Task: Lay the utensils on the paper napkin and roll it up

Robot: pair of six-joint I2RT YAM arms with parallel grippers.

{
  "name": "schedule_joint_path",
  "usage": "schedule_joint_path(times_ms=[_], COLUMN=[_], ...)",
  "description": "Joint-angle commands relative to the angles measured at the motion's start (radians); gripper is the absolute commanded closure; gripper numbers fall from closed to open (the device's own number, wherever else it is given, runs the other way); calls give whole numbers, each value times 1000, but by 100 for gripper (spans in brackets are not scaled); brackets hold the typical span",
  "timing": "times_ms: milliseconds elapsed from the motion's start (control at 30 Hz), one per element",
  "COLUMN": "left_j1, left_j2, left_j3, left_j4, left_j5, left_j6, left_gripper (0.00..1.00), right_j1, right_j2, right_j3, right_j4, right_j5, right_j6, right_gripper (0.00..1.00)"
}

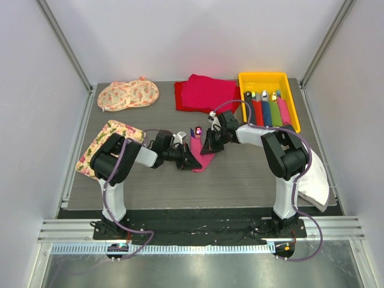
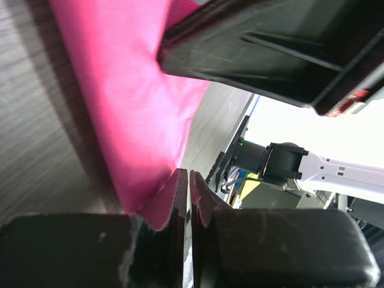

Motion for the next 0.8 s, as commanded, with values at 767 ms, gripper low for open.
schedule_joint_path(times_ms=[767], left_j1=[9], left_j2=[122], left_j3=[10], left_j4=[-174], left_j5=[-56], left_j6=[171], left_gripper=[98], right_j1=[-15], right_j2=[-20], right_j3=[160], right_j4=[-42], right_j5=[76], right_j6=[7], right_gripper=[56])
